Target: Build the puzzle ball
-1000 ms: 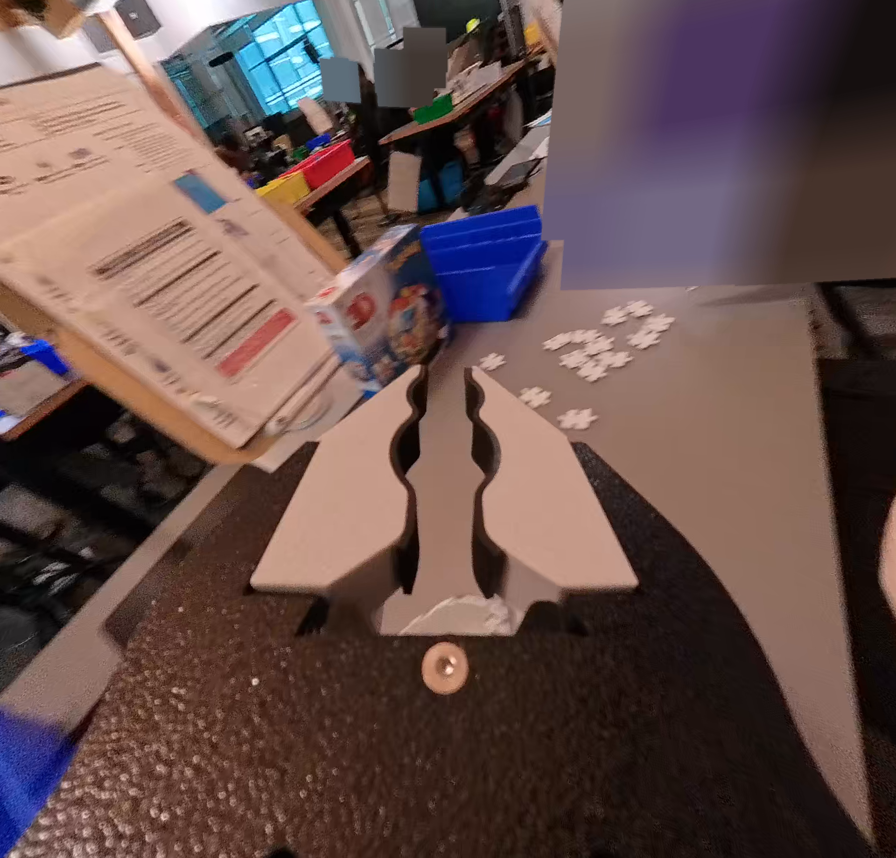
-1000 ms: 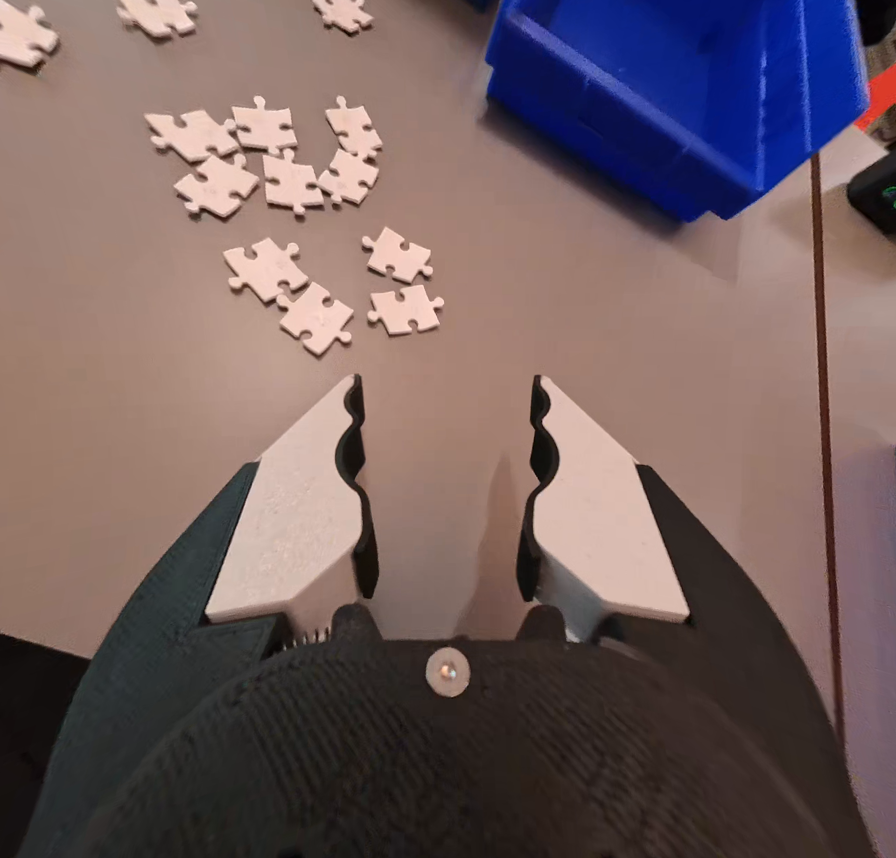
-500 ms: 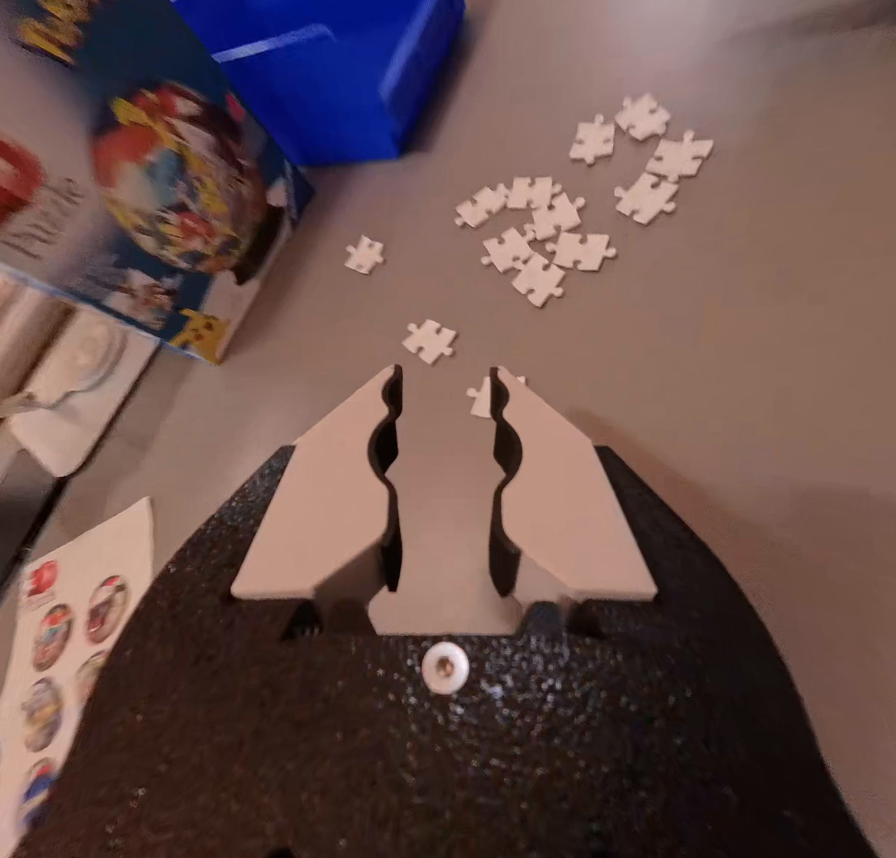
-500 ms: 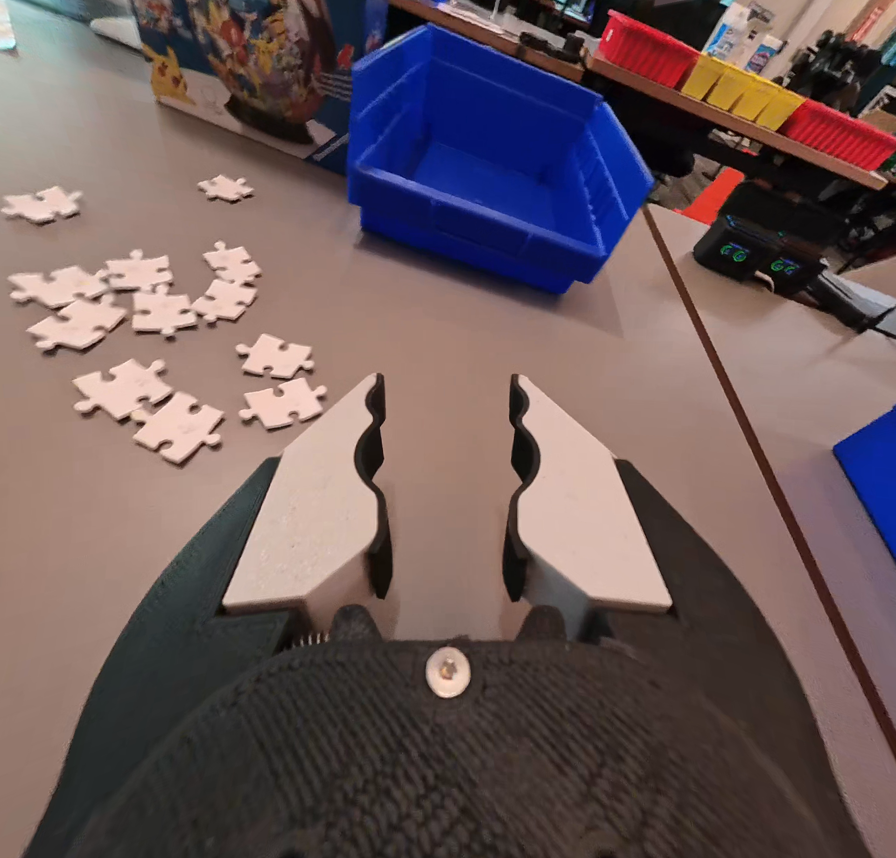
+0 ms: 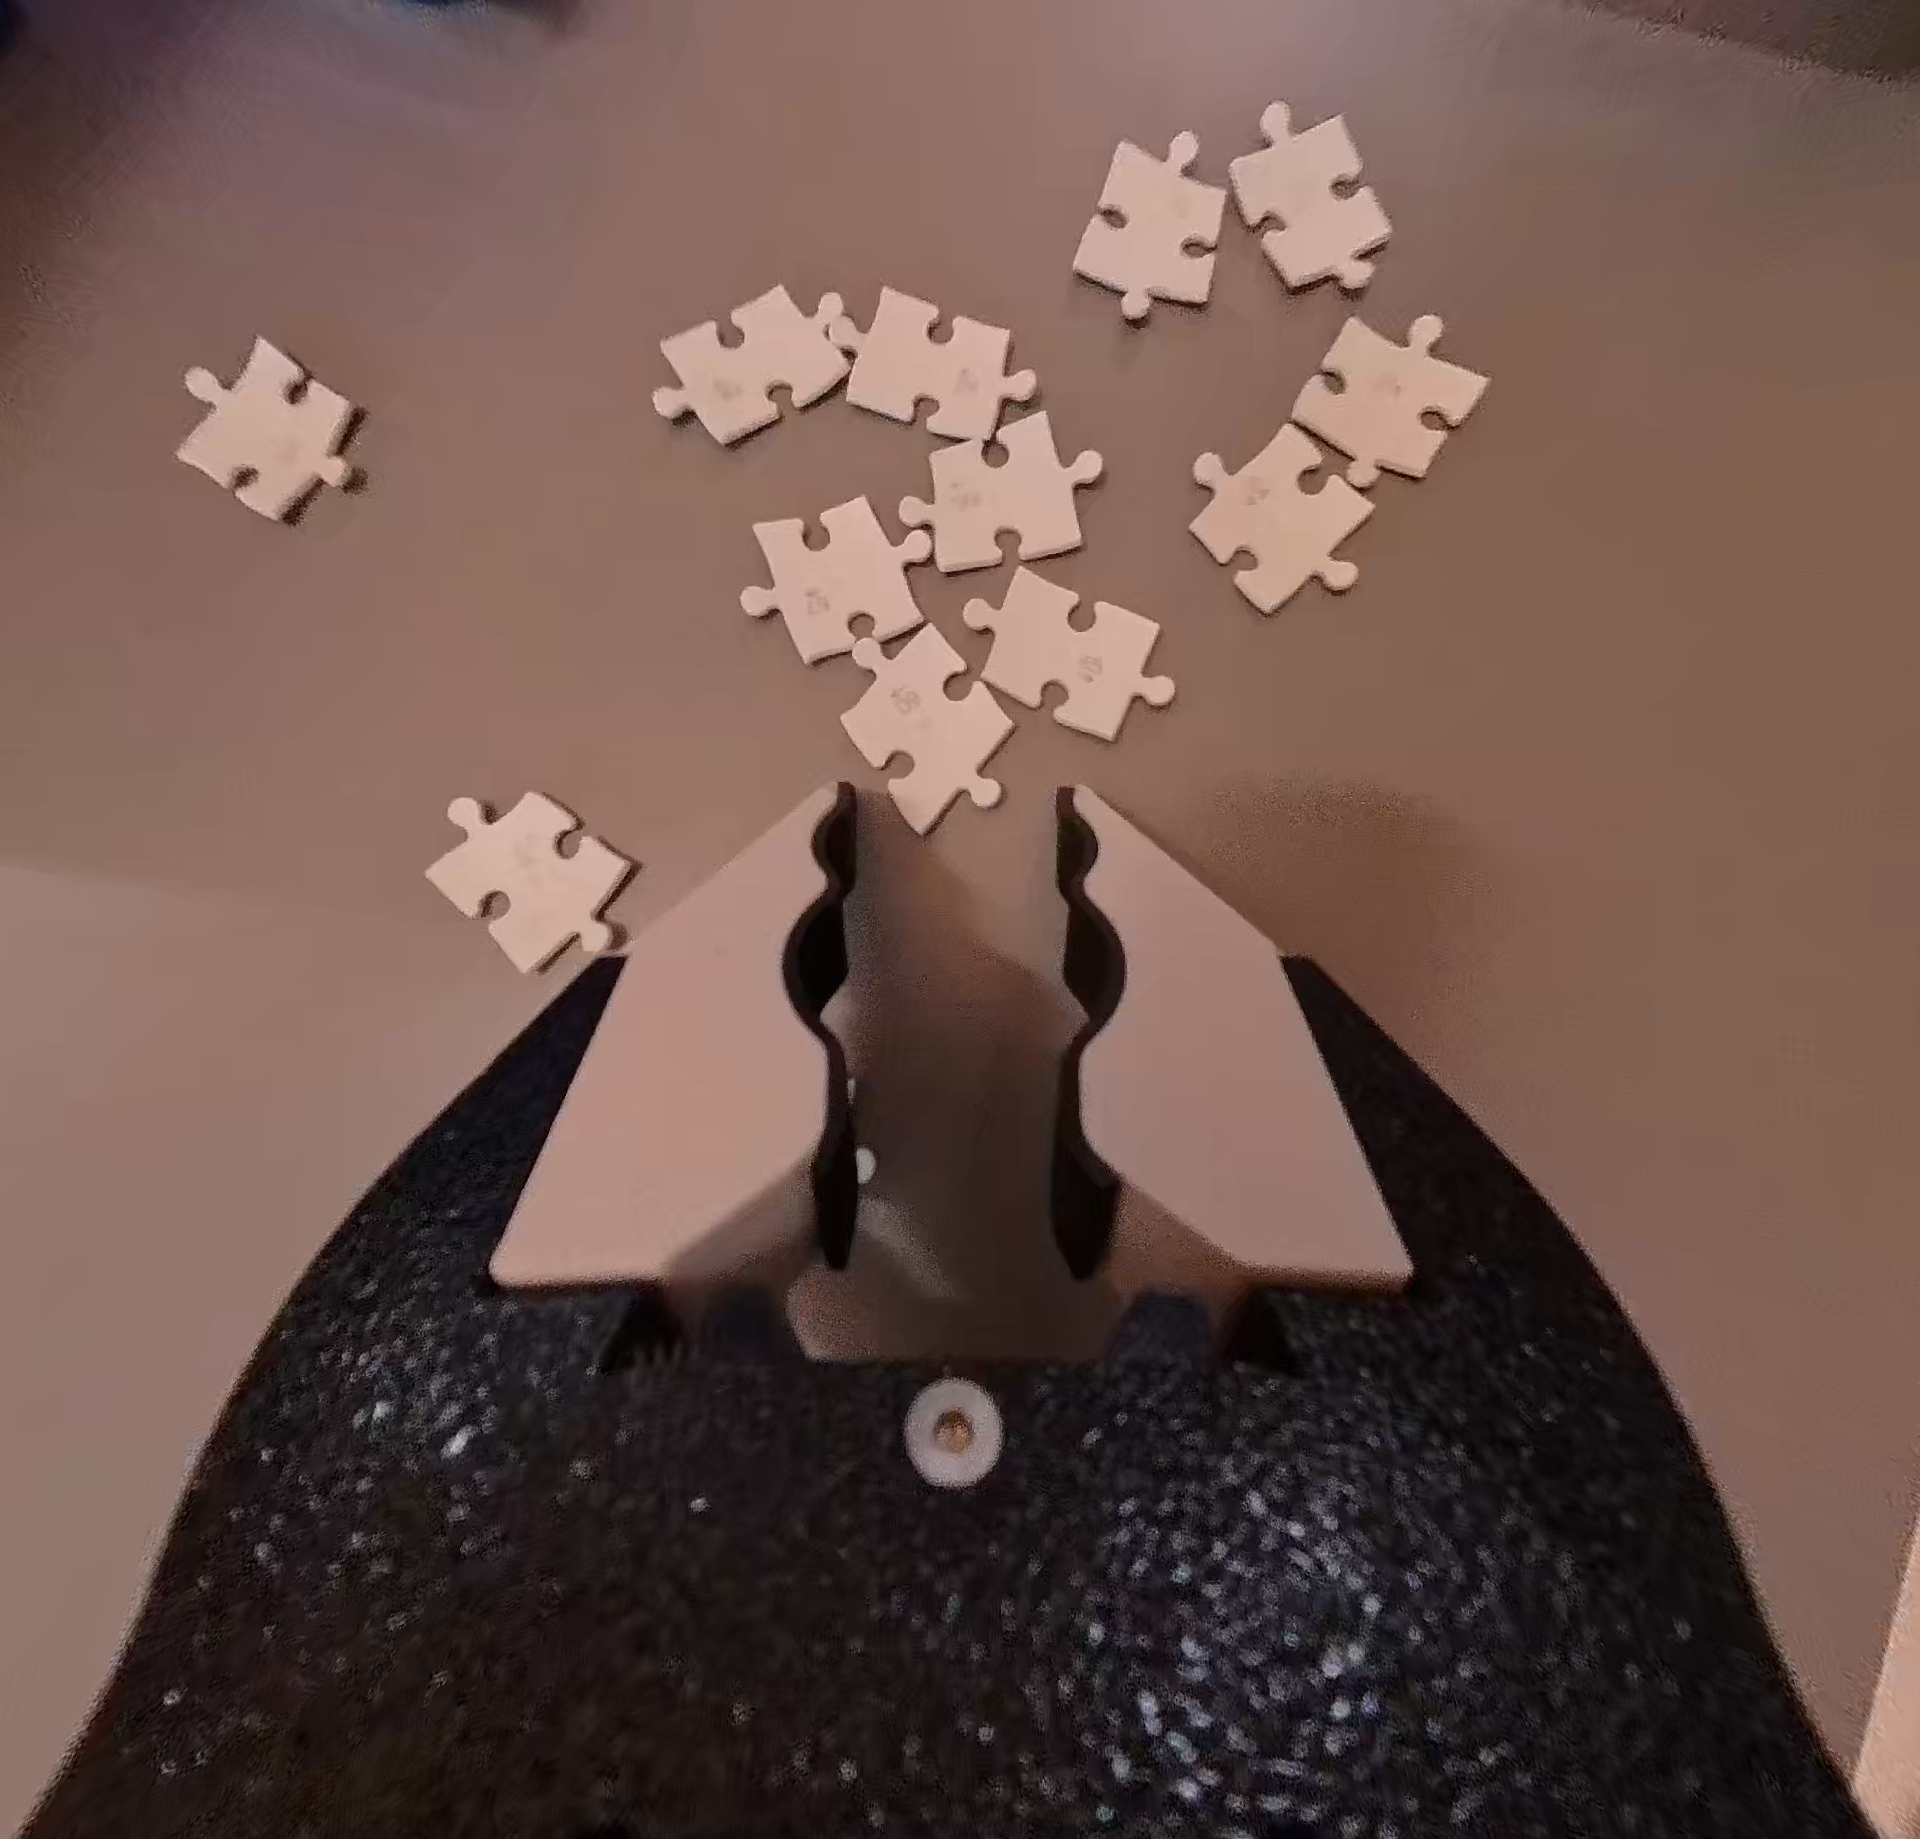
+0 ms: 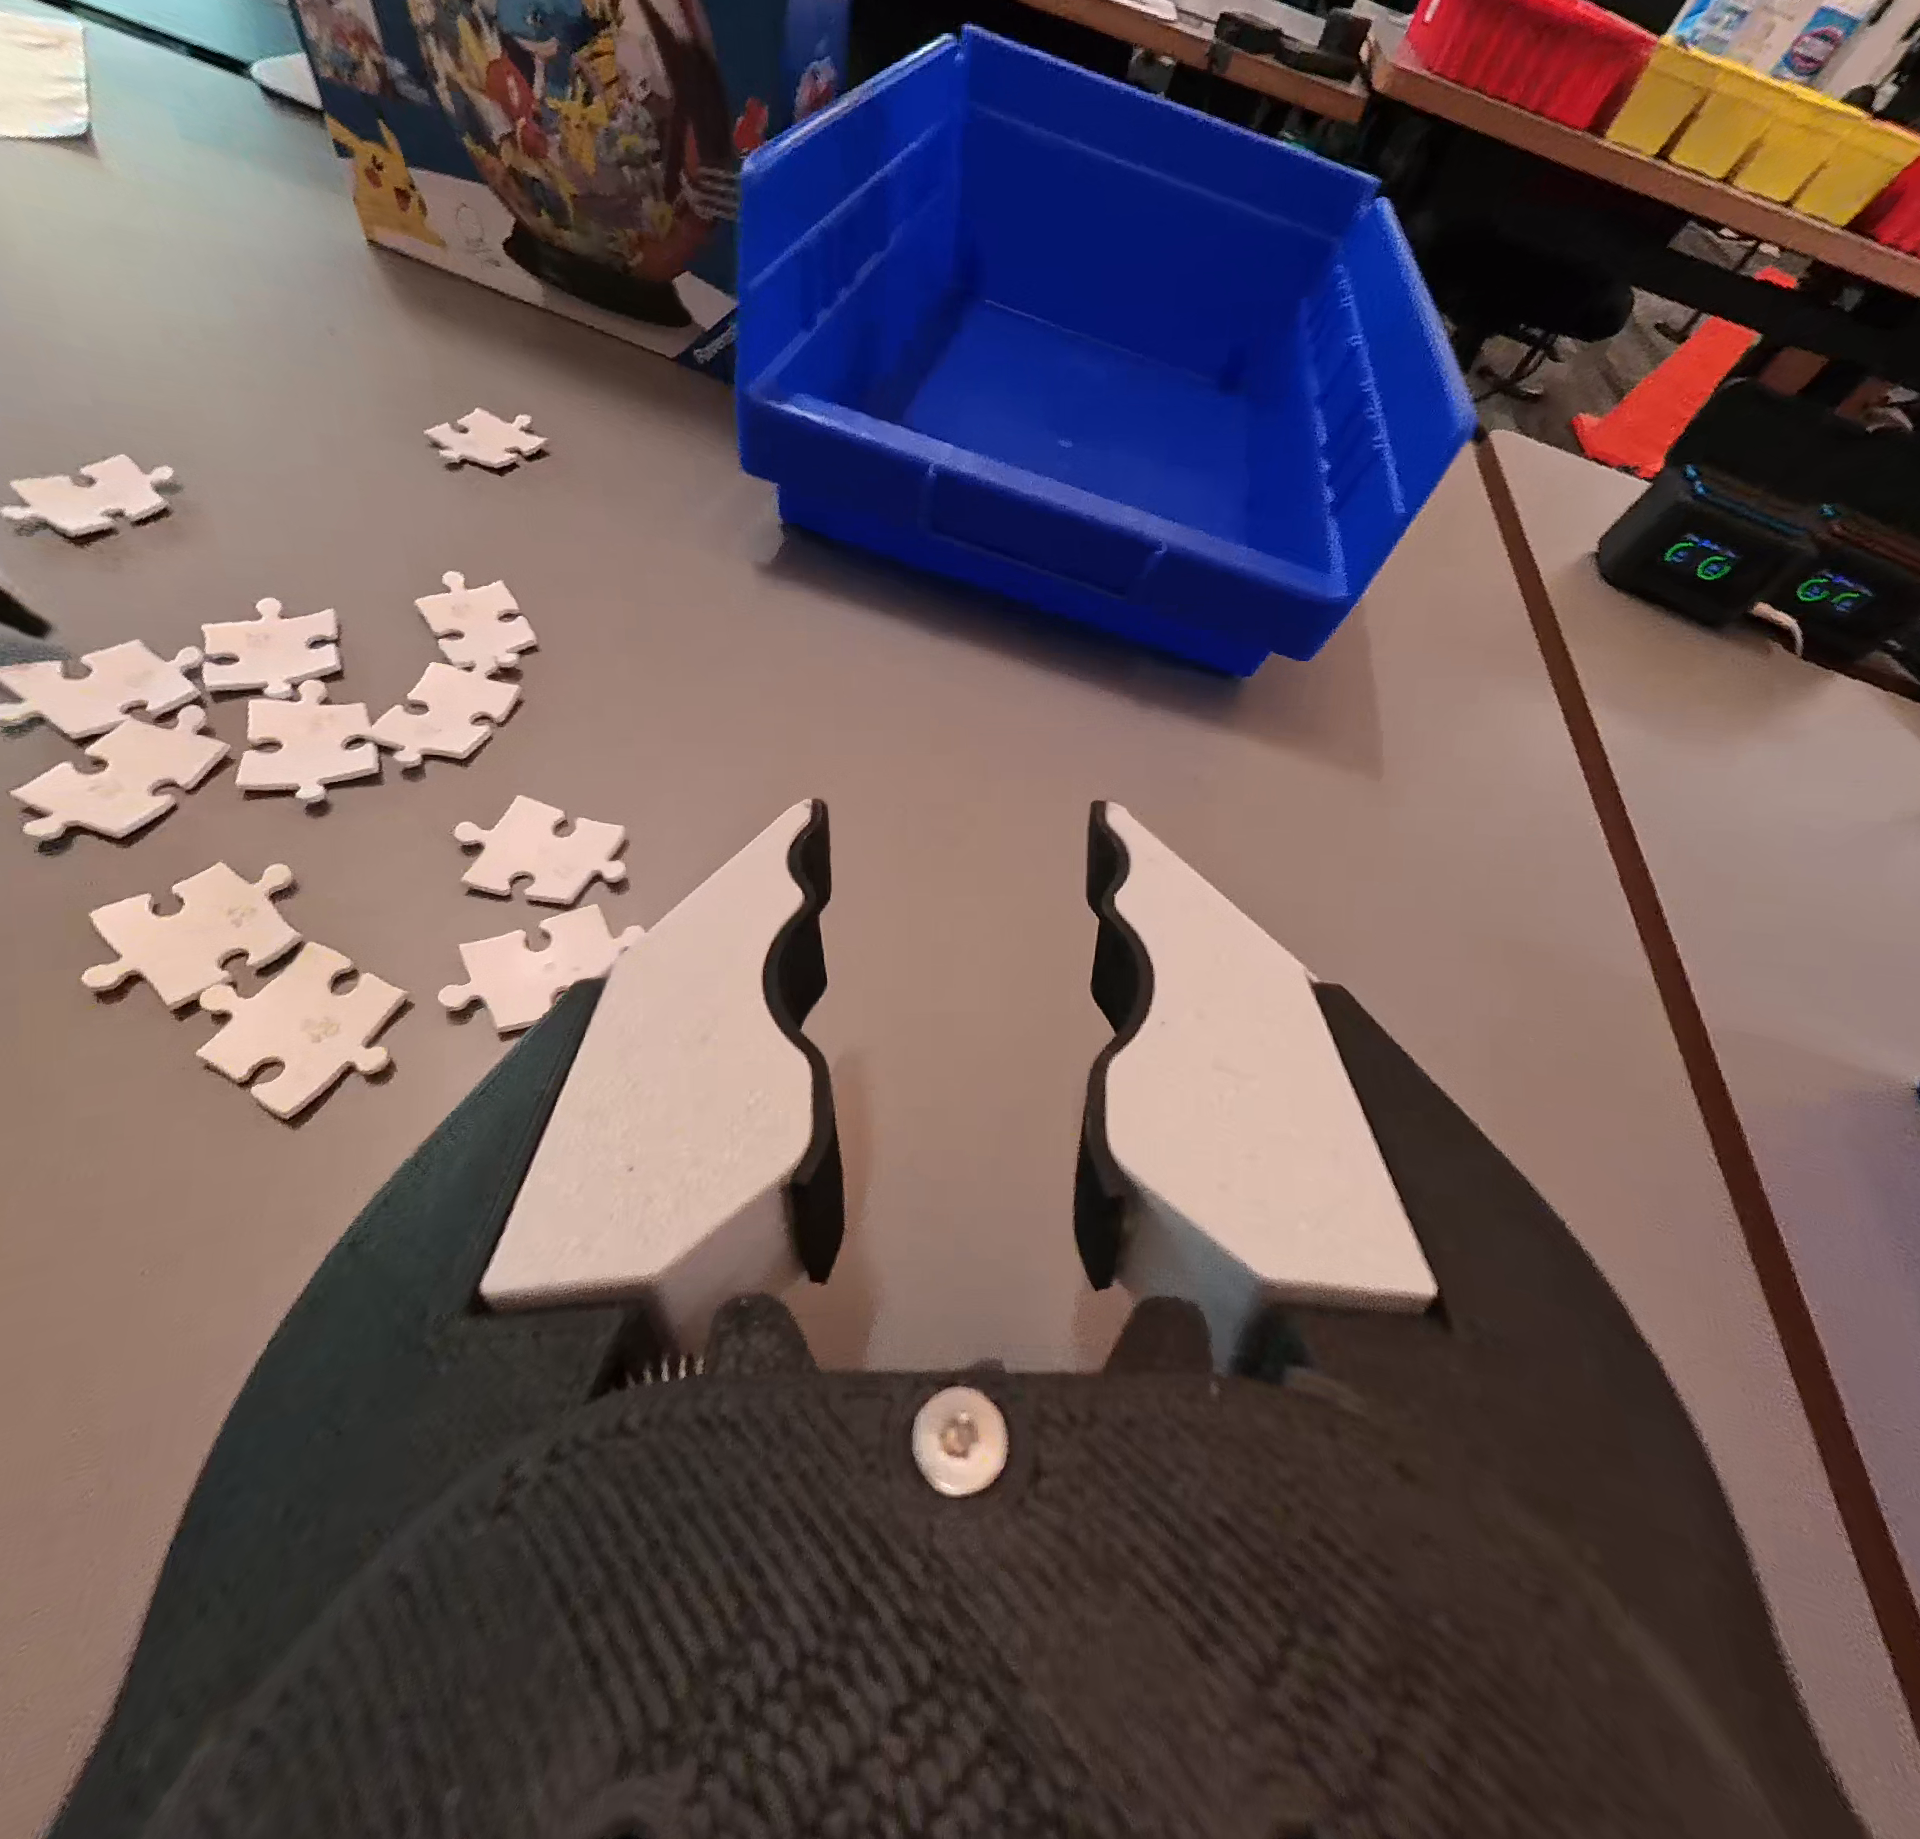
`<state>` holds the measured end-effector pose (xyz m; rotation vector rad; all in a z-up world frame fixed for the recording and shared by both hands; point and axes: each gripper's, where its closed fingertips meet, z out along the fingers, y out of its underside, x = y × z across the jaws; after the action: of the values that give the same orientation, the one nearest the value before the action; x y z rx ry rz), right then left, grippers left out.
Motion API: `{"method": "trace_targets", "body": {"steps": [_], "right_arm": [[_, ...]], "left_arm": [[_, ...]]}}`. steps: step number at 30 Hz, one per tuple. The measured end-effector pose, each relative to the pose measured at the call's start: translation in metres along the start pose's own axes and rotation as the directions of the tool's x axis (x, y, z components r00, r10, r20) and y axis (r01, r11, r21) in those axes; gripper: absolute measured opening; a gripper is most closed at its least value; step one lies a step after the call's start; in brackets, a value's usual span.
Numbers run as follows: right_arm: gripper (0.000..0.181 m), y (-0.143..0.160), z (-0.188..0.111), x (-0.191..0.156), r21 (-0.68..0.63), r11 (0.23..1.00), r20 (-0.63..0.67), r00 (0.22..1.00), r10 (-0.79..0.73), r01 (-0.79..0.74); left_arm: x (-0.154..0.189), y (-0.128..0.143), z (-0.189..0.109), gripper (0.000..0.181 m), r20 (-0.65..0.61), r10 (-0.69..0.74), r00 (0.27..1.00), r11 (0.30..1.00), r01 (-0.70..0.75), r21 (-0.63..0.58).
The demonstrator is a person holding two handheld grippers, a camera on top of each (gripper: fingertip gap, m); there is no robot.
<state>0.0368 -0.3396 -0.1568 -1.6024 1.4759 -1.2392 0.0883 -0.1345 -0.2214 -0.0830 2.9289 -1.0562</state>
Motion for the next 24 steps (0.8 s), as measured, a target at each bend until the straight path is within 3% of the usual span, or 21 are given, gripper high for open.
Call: {"method": "trace_targets", "body": {"steps": [3,7,10,12,15,17,24], "right_arm": [[0.049,-0.002,-0.001,-0.007,0.011,1.000,0.024,1.000,-0.010,0.010],[0.048,-0.003,-0.003,-0.014,0.015,1.000,0.052,0.998,-0.020,0.019],[0.048,-0.006,-0.004,-0.018,0.019,1.000,0.064,0.998,-0.022,0.021],[0.047,-0.008,-0.003,-0.024,0.023,0.999,0.079,0.997,-0.026,0.024],[0.047,-0.009,-0.002,-0.034,0.019,0.998,0.098,0.994,-0.053,0.052],[0.047,-0.011,-0.001,-0.040,0.022,0.997,0.111,0.991,-0.071,0.069],[0.046,-0.019,0.001,-0.065,0.031,0.992,0.160,0.979,-0.125,0.122]], "left_arm": [[-0.002,0.001,0.002,0.027,0.002,-0.005,1.000,1.000,0.005,-0.015],[-0.030,0.011,-0.010,0.019,0.113,-0.028,0.993,0.999,0.033,-0.039],[-0.015,0.001,-0.015,0.021,0.003,-0.079,0.997,0.997,0.079,0.019],[-0.002,-0.003,-0.013,0.028,-0.045,-0.046,0.998,0.999,0.047,0.023],[-0.003,0.000,0.003,0.039,-0.013,-0.034,0.999,0.999,0.033,-0.034],[-0.007,-0.006,0.009,0.020,0.002,-0.033,0.999,0.999,0.033,-0.016],[-0.014,0.000,0.003,0.017,0.040,0.108,0.993,0.994,-0.108,-0.002]]}}
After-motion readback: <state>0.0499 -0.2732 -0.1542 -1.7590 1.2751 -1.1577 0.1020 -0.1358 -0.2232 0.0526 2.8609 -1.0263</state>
